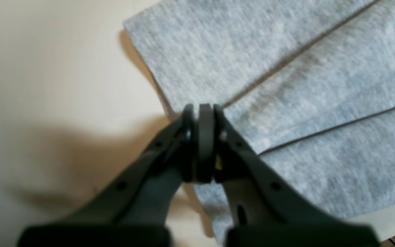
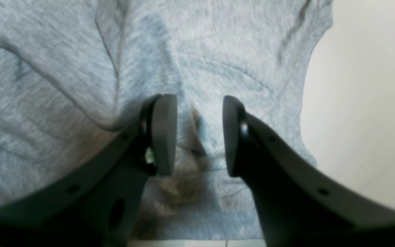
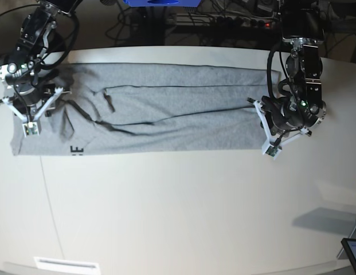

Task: Fold the T-shirt properly
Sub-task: 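Pull the strip ends apart with both grippers to straighten it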

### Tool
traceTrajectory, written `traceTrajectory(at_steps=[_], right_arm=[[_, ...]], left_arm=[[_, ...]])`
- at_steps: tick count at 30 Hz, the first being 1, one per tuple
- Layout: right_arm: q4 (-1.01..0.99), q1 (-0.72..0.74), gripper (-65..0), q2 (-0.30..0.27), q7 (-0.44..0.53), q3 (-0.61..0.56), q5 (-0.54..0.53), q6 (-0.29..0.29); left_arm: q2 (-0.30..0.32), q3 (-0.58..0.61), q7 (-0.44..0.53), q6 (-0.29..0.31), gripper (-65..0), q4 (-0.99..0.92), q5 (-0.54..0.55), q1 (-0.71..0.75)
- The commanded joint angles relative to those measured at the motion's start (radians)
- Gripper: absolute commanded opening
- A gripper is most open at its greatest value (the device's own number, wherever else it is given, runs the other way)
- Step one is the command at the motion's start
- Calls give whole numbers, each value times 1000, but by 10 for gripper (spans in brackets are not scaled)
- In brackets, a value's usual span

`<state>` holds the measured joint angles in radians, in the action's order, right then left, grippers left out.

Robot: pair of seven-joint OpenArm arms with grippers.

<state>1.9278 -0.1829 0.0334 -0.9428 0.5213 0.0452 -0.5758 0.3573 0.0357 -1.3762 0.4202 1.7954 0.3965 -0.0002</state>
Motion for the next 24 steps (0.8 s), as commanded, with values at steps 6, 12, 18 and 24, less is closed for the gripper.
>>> traceTrajectory(at_steps=[6,12,18,24], right_arm=[[19,13,-434,-11,17,1,-5,1],[19,27,-434,-11,14,1,-5,3],[22,47,-434,-13,12,-2,-8,1],[26,67,-434,-59,28,-2,-8,1]], left_arm=[[13,-3,8,3,-469,76,0,-14],[35,31,4,65,-385,174,0,-1],[-1,-90,10,113,-385,182,0,-5],[-71,-216,10,150,-386,191,0,-1]])
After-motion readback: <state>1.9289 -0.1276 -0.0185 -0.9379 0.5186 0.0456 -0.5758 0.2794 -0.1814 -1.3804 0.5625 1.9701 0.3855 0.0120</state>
